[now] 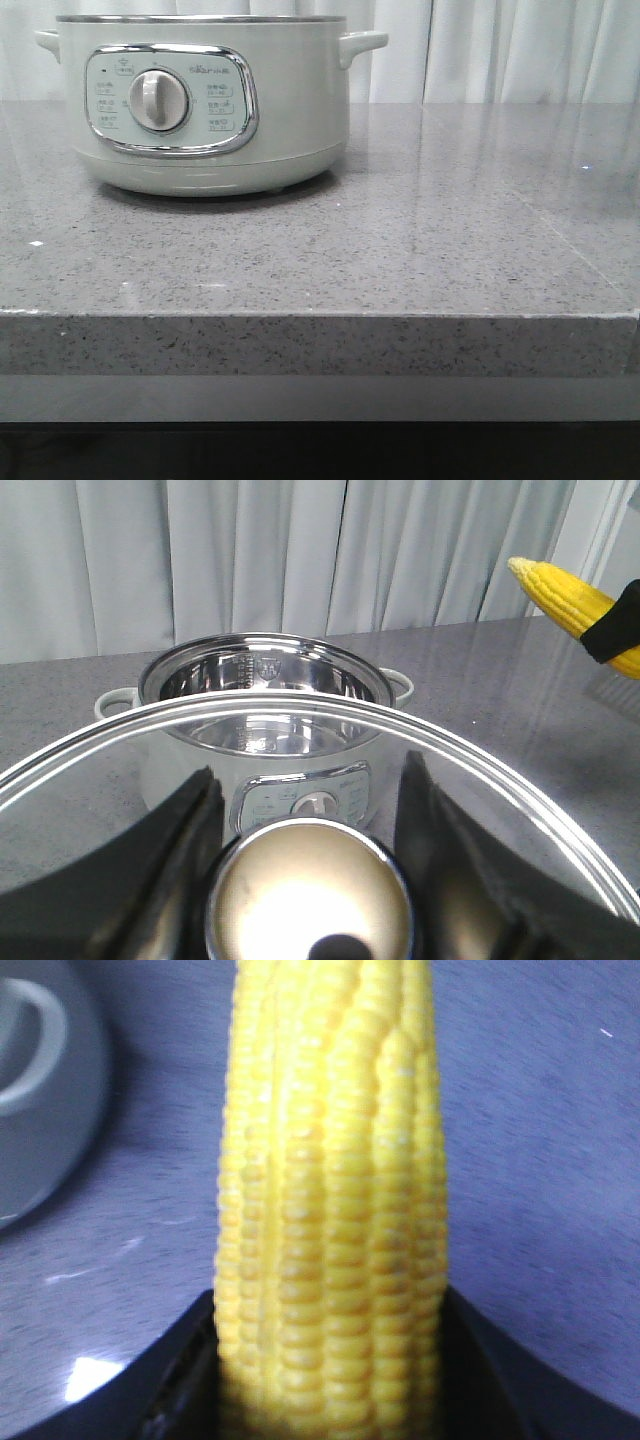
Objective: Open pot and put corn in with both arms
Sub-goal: 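Carry the corn over the open pot with the right gripper, then lower the corn into the pot and open the right gripper, then lower the glass lid onto the pot with the left gripper, then release the lid knob and raise the left gripper away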
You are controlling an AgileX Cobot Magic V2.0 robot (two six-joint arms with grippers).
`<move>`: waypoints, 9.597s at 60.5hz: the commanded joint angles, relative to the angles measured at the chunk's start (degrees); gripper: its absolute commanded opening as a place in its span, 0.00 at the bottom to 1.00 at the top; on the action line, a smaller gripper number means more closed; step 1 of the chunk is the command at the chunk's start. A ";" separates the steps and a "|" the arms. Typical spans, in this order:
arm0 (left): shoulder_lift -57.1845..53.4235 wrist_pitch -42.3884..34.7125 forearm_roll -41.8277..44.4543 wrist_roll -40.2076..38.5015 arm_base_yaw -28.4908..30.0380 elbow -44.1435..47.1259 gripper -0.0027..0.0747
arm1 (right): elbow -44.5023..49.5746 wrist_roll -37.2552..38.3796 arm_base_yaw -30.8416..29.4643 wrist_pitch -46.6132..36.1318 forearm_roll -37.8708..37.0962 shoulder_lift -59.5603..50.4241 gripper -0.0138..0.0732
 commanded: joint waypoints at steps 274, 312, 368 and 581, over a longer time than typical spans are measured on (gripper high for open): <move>0.27 -9.63 -0.77 0.00 -0.37 -2.22 0.34 | 34.21 -9.63 21.32 -28.95 7.99 -43.34 0.67; 25.35 -17.55 0.12 0.00 -0.37 -13.42 0.34 | 34.21 -9.63 21.32 -28.95 7.99 -43.34 0.67; 67.40 -29.16 0.78 0.00 -0.37 -42.44 0.34 | 34.21 -9.63 21.32 -28.95 7.99 -43.34 0.67; 19.86 -6.00 2.07 4.74 -0.37 -5.19 0.01 | 34.21 -9.63 21.32 -28.77 7.99 -43.27 0.08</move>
